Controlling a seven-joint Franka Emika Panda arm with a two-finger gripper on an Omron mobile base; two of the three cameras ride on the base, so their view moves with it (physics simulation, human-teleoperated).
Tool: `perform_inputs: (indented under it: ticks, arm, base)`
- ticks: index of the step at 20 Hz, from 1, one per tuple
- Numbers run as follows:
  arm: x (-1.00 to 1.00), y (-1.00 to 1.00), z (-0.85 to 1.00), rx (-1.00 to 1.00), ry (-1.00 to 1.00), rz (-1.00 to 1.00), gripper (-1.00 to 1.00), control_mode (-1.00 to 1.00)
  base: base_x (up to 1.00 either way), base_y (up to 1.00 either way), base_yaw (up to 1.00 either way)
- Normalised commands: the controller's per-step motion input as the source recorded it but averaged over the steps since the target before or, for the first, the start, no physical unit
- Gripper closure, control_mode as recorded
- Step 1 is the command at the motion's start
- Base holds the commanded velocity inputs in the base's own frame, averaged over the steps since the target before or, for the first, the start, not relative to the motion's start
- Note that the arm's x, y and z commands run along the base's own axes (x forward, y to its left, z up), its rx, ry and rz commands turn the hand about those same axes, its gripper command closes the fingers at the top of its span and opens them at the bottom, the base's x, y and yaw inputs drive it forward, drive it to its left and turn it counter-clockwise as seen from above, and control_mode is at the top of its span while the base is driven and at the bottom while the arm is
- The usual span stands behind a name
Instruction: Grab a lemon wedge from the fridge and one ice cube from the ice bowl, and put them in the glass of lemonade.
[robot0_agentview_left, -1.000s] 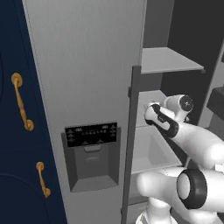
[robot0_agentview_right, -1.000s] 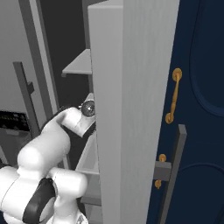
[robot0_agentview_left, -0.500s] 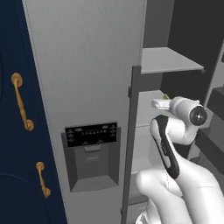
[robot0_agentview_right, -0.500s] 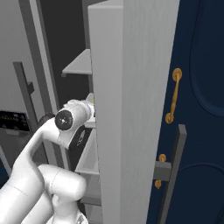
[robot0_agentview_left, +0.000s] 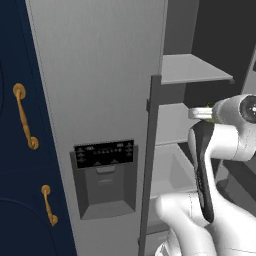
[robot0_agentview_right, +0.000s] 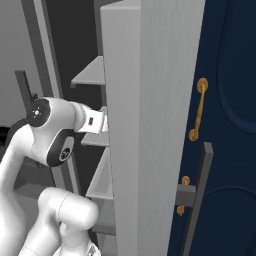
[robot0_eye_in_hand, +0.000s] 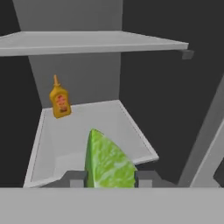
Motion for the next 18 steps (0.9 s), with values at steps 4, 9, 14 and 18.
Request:
perform_inputs:
  ticks: [4, 9, 14, 18]
  arm:
    - [-1.00, -0.02, -0.08, -0.01, 0.09, 0.00, 1.00, -1.00]
    - [-0.80, 0.00, -0.13, -0.01, -0.02, 0.08, 1.00, 1.00]
    - [0.00, 0.00, 0.00, 0.00, 0.00, 0.00, 1.00, 1.00]
    - [0.00, 0.00, 0.00, 0.00, 0.00, 0.00, 1.00, 1.00]
  base:
    - [0.00, 0.00, 0.00]
    - [-0.20, 0.04, 0.04]
    - [-0.96, 0.52, 0.43]
    - [-0.31, 0.67, 0.78]
